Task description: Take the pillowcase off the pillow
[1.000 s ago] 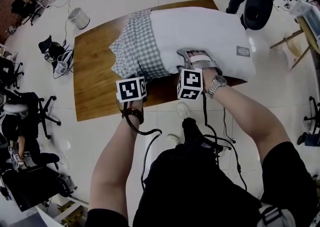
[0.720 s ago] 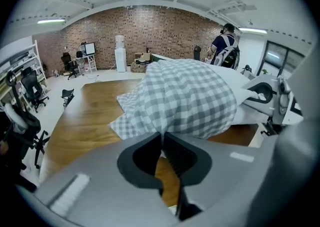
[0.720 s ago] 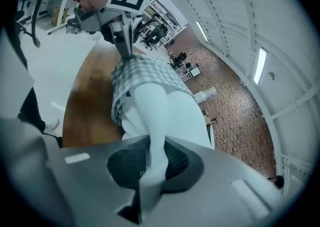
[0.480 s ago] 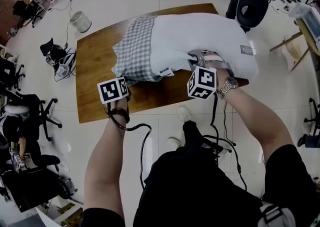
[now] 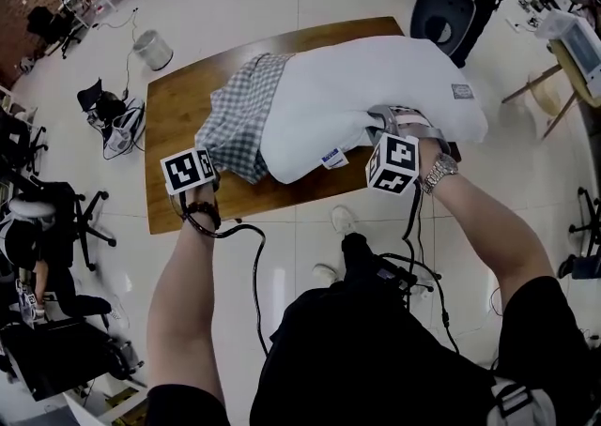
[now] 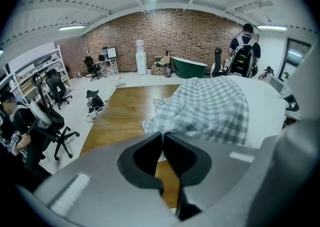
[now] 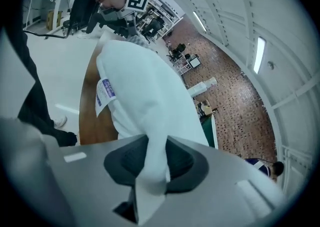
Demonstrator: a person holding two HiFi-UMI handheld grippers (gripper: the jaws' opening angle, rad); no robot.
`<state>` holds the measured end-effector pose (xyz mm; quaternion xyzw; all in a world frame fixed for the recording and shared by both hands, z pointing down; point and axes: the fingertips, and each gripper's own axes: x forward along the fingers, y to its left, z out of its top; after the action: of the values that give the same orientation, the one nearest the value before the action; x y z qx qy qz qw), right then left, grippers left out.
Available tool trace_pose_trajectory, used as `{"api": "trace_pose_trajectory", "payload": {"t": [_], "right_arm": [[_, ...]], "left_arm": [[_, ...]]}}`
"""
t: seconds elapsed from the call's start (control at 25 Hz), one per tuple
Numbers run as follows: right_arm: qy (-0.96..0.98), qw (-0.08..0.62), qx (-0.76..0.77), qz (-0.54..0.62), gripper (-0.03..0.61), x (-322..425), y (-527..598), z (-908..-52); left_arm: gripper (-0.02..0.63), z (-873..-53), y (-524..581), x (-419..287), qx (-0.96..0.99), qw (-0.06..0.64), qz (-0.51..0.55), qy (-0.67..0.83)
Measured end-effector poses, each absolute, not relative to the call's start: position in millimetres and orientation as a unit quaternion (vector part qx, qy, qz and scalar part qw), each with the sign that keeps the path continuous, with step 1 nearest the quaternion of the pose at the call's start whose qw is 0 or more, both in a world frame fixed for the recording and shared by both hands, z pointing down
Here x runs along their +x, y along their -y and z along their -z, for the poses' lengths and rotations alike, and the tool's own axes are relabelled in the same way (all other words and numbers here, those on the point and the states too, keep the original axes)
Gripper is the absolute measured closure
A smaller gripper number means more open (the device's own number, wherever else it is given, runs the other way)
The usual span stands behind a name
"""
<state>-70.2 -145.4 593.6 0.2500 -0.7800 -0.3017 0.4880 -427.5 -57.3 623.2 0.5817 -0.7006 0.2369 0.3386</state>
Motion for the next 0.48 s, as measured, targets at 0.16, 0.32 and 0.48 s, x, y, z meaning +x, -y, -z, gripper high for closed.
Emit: {"api": "trace_pose_trajectory", "payload": {"t": [0.16, 0.32, 0.48], "right_arm": [[0.793, 0.502, 0.213, 0.270, 0.389, -69.3, 123.1, -599.8], [0.808, 0.518, 0.169, 0.226, 0.325, -67.6, 90.8, -584.7], [0.815, 0.515, 0.153, 0.216, 0.324, -71.7, 67.6, -556.6]], "left_arm": [[0.573, -625.3, 48.1, -430.3, 0.582, 0.335, -0.244, 0.700], [0.460, -614.4, 37.0, -436.3, 0.576, 0.322, -0.249, 0.709], [0.457, -594.5, 31.5, -433.4, 0.589, 0.304, -0.242, 0.709]]}}
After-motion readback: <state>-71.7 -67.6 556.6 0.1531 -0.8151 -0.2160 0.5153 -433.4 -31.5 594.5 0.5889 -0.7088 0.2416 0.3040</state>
